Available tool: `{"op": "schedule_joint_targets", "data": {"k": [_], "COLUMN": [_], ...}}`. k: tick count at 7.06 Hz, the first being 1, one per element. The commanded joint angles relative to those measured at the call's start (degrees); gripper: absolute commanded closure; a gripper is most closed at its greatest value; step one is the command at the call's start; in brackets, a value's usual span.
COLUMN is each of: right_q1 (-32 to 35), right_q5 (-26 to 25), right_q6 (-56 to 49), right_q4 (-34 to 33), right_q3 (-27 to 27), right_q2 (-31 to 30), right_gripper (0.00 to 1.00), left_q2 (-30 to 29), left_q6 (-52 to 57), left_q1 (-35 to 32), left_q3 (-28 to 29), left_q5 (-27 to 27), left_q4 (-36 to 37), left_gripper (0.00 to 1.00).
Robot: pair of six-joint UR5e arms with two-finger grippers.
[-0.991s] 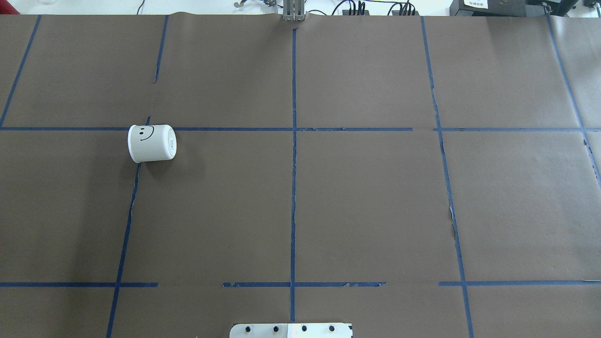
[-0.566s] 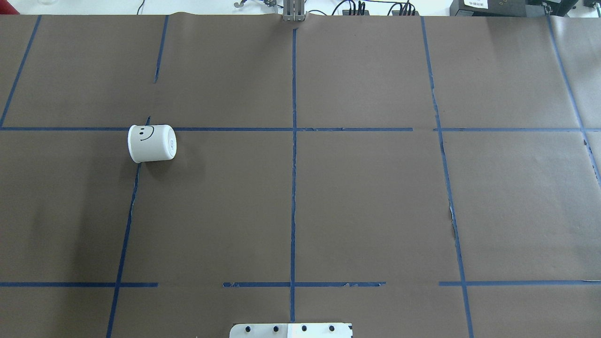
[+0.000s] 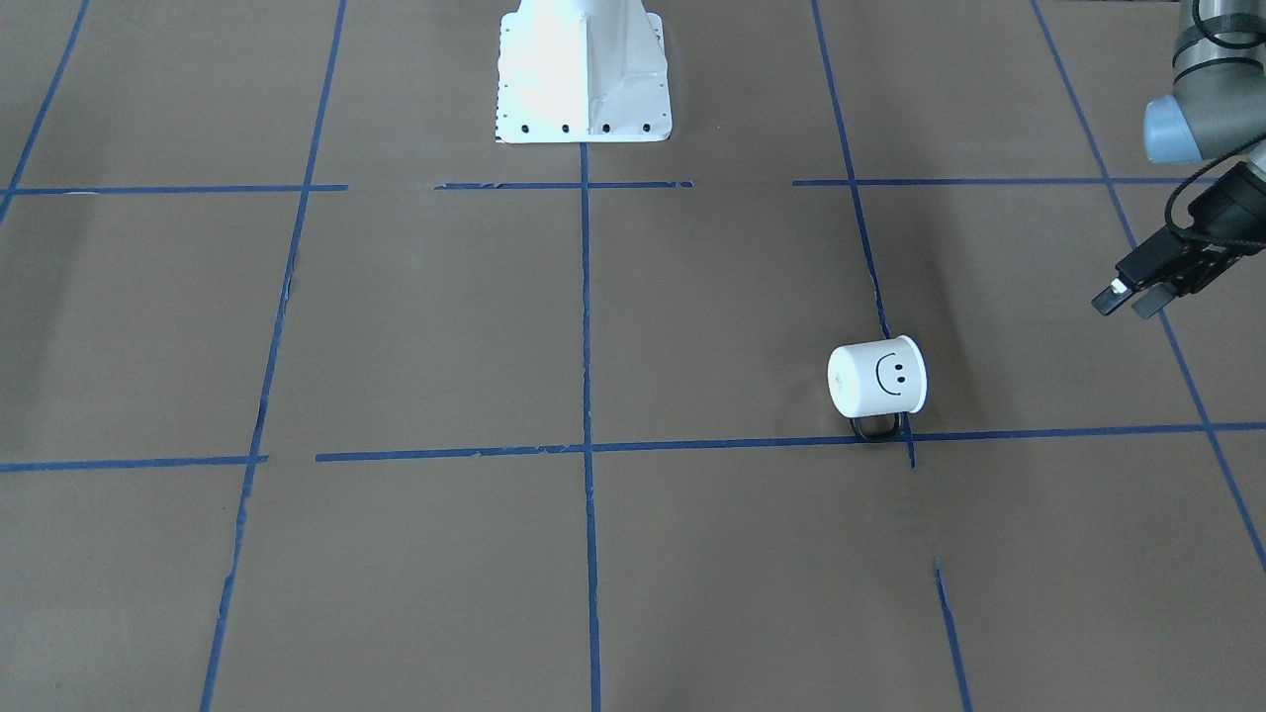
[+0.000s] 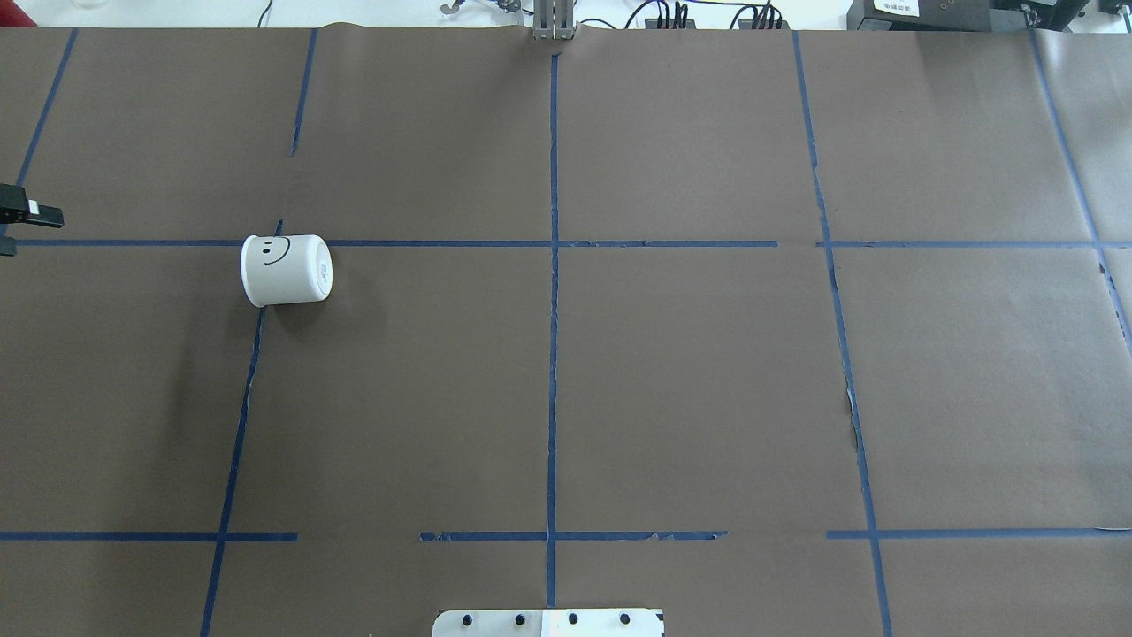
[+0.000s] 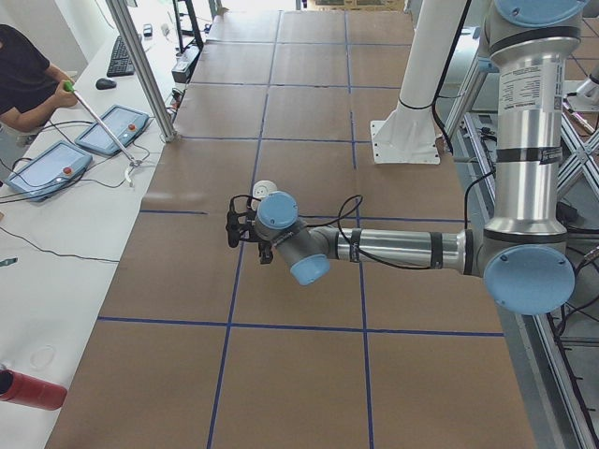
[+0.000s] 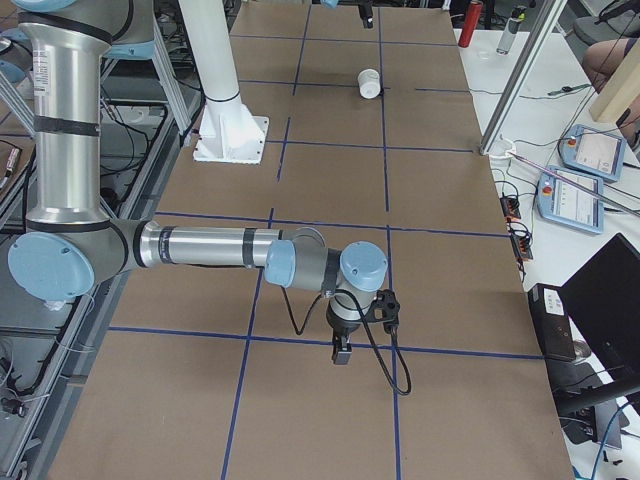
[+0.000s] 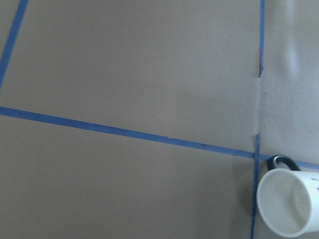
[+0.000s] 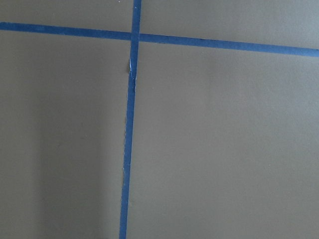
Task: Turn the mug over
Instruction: 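Move the left gripper toward the open end of the sideways white mug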
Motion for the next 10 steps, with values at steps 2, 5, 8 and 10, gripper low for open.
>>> {"op": "schedule_joint_targets", "data": {"k": [2,5,8,10], "right_q1": [0.0,0.0,0.0,0.0], "right_q5": [0.0,0.0,0.0,0.0], "right_q6": [0.0,0.0,0.0,0.0], "right_q4": [0.0,0.0,0.0,0.0], "right_q3": [0.0,-0.1,0.0,0.0], "right_q2": [0.0,0.0,0.0,0.0], "right_gripper": [0.0,0.0,0.0,0.0], "left_q2": [-2.4,-8.6,-8.7,-10.8], "left_q6": [-17.4,-22.3,-35.3,-33.7], "left_q1": [6.4,12.0,18.2,18.6], "left_q3": [7.0,15.2,16.4,18.9], "left_q5": [11.1,13.3,25.5,25.5], "left_q4": [-24.4,-35.2,-43.7,-44.7], "left_gripper": [0.0,0.0,0.0,0.0]}}
